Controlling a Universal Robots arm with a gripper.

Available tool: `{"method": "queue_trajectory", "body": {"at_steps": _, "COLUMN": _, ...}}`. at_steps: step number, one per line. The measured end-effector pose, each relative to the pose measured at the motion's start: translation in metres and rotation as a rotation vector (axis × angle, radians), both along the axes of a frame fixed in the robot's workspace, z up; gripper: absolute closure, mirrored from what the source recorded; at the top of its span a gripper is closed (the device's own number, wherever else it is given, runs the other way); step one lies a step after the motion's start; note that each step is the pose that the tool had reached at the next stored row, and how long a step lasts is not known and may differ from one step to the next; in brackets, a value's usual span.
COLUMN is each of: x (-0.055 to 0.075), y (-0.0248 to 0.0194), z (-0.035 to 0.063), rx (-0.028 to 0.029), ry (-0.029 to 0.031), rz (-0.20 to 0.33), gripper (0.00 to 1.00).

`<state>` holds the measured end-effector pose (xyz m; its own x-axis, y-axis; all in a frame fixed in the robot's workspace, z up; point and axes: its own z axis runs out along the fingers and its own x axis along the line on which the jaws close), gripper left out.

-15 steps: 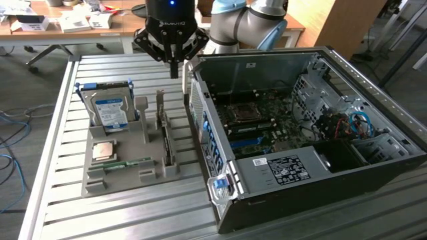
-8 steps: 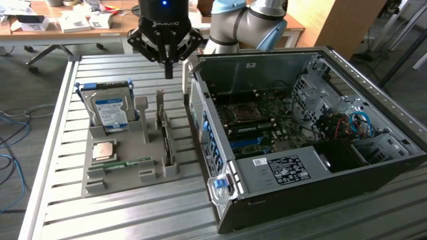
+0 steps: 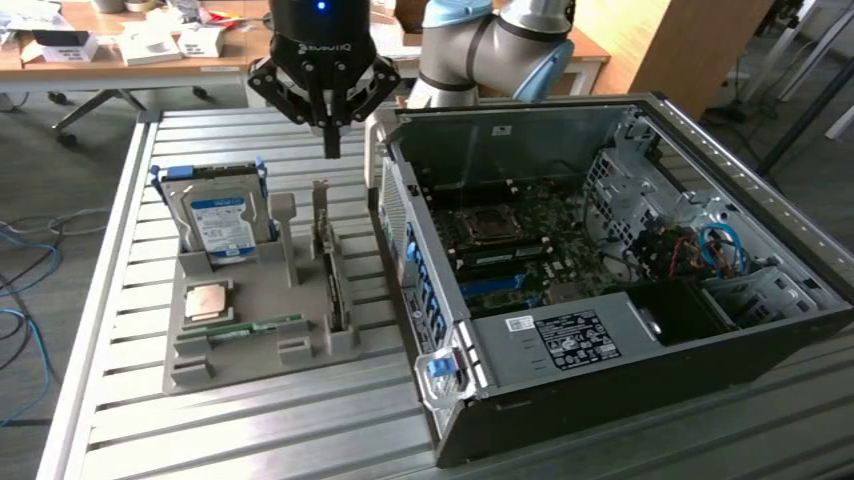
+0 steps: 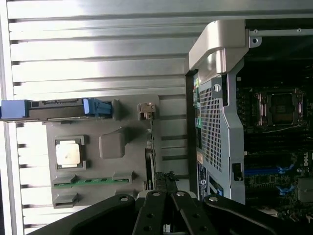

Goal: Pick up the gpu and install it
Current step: 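Reach for the gpu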

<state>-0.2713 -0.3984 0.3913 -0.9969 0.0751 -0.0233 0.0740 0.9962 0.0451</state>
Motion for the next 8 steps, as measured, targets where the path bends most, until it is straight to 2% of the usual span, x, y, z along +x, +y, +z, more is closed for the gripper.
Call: {"method": "queue_trajectory", "body": {"at_steps": 8, "x": -0.0049, "y": 0.0, "z": -0.0001, "rx": -0.0001, "ry": 0.0001, "rz": 0.0, "gripper": 0.89}}
